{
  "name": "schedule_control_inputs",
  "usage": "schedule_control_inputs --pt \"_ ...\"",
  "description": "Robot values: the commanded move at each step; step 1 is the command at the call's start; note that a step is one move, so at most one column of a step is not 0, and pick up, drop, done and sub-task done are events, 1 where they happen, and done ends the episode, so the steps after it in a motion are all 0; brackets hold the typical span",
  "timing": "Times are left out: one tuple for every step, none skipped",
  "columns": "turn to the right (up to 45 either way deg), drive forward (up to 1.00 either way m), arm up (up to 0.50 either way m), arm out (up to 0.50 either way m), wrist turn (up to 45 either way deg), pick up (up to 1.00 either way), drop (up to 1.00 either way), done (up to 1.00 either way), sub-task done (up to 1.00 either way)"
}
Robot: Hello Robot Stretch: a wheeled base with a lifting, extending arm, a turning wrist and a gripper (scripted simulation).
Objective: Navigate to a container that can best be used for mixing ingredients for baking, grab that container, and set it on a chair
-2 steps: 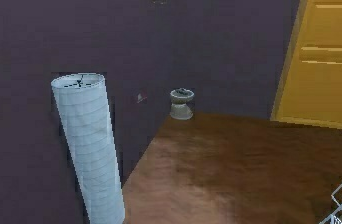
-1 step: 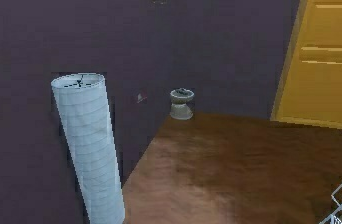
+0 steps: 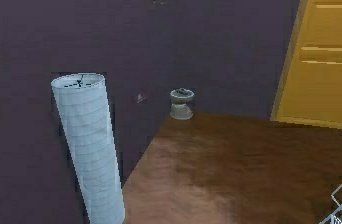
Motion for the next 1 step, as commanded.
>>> schedule_control_inputs --pt "0.0 0.0 0.0 0.0 0.0 0.0 0.0 1.0 0.0"
